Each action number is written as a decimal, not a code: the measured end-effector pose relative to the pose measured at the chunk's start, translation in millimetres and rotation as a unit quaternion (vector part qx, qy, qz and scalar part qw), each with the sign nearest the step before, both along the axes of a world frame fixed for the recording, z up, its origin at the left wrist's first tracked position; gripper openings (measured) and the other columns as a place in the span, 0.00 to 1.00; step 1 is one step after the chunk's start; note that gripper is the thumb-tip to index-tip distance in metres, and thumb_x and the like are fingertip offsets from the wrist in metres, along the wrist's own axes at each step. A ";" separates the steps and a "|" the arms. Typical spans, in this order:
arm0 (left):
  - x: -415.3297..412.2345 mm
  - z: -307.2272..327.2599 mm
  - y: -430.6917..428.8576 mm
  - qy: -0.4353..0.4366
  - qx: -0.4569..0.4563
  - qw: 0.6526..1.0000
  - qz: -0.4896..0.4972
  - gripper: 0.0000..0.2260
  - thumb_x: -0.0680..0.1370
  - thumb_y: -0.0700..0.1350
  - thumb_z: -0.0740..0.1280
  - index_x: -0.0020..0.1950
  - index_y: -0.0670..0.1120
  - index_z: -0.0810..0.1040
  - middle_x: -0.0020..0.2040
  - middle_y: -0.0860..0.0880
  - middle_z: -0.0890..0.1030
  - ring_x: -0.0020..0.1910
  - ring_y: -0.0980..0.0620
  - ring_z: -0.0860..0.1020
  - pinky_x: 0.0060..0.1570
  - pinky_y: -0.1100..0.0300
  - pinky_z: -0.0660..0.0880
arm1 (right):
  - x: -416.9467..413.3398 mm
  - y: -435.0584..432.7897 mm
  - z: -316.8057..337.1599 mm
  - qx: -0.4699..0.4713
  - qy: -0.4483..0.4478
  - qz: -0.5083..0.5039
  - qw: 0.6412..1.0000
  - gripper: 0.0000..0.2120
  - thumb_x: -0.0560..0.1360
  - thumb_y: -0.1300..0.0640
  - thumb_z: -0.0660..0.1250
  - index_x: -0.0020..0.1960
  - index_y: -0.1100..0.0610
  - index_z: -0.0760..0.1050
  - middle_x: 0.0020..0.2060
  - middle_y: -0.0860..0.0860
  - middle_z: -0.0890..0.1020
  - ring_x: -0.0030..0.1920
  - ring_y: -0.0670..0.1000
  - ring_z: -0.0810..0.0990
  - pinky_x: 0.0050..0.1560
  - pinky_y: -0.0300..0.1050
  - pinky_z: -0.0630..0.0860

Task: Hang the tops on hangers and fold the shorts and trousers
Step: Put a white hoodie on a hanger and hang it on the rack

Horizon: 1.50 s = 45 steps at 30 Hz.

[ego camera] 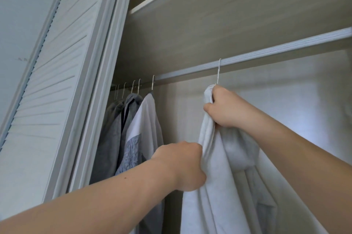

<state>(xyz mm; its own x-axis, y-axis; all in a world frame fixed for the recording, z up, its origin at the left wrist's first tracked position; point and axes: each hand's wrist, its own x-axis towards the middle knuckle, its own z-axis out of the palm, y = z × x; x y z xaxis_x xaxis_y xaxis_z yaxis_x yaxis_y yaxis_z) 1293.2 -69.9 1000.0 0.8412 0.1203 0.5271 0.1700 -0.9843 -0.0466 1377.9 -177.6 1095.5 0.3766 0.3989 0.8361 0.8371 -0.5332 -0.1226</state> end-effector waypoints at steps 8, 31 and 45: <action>-3.3 0.9 44.7 -0.023 -0.008 0.997 0.068 0.04 0.75 0.45 0.62 0.44 0.50 0.66 0.44 0.50 0.73 0.45 0.44 0.76 0.40 0.55 0.67 | 24.8 47.6 2.2 0.007 0.057 0.077 0.995 0.12 0.76 0.66 0.57 0.55 0.62 0.76 0.50 0.62 0.82 0.49 0.62 0.81 0.47 0.52 0.80; -20.4 -20.6 125.6 -0.057 0.022 0.976 0.207 0.06 0.78 0.43 0.60 0.53 0.49 0.66 0.42 0.50 0.73 0.38 0.47 0.75 0.36 0.54 0.71 | 64.7 168.9 -7.4 -0.022 0.099 0.190 0.977 0.08 0.81 0.58 0.62 0.58 0.60 0.72 0.51 0.60 0.81 0.47 0.64 0.83 0.48 0.60 0.81; -225.2 -92.0 104.1 -0.102 0.176 0.944 0.261 0.22 0.78 0.59 0.50 0.62 0.51 0.76 0.60 0.53 0.77 0.59 0.46 0.75 0.55 0.49 0.74 | -81.1 127.5 -150.9 -0.122 -0.107 0.332 0.929 0.33 0.78 0.32 0.47 0.80 0.40 0.48 0.80 0.40 0.50 0.80 0.44 0.45 0.78 0.49 0.47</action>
<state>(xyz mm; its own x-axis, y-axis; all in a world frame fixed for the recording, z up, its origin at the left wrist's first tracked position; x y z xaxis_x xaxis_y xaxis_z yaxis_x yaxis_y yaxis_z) 1068.1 34.3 908.0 0.5922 0.2786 0.7561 0.6687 -0.6935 -0.2683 1296.9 -50.1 944.6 -0.1860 0.6717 0.7171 0.9825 0.1202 0.1422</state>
